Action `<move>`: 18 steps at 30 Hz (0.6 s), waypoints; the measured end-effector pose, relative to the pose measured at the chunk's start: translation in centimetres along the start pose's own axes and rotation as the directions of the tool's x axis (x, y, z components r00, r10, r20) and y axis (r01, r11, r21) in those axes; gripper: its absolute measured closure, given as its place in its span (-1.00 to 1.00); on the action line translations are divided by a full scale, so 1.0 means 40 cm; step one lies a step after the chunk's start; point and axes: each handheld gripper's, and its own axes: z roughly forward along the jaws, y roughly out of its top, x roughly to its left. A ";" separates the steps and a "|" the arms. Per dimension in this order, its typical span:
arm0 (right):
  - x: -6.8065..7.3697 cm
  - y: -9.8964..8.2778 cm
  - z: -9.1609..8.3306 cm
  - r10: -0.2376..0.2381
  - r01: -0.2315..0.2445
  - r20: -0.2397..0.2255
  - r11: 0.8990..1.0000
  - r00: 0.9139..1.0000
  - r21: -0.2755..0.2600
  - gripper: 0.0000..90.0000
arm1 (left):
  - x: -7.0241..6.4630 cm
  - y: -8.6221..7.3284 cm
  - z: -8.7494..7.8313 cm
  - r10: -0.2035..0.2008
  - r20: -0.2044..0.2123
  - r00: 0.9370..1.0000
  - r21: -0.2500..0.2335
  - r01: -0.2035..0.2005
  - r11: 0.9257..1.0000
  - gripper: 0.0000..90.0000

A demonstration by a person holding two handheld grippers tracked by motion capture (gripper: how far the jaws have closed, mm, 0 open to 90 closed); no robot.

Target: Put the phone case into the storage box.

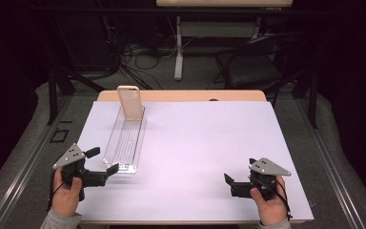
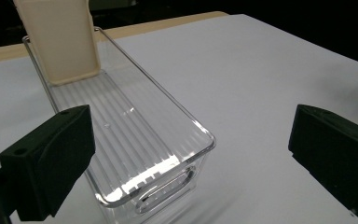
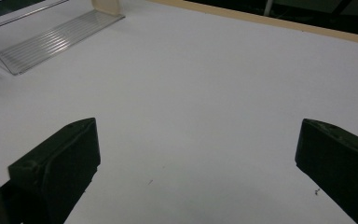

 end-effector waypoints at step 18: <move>-0.019 -0.034 0.007 0.013 -0.014 0.040 1.000 0.999 0.020 -1.00 | 0.030 -0.046 -0.014 -0.034 -0.058 0.998 0.027 0.035 0.999 -0.98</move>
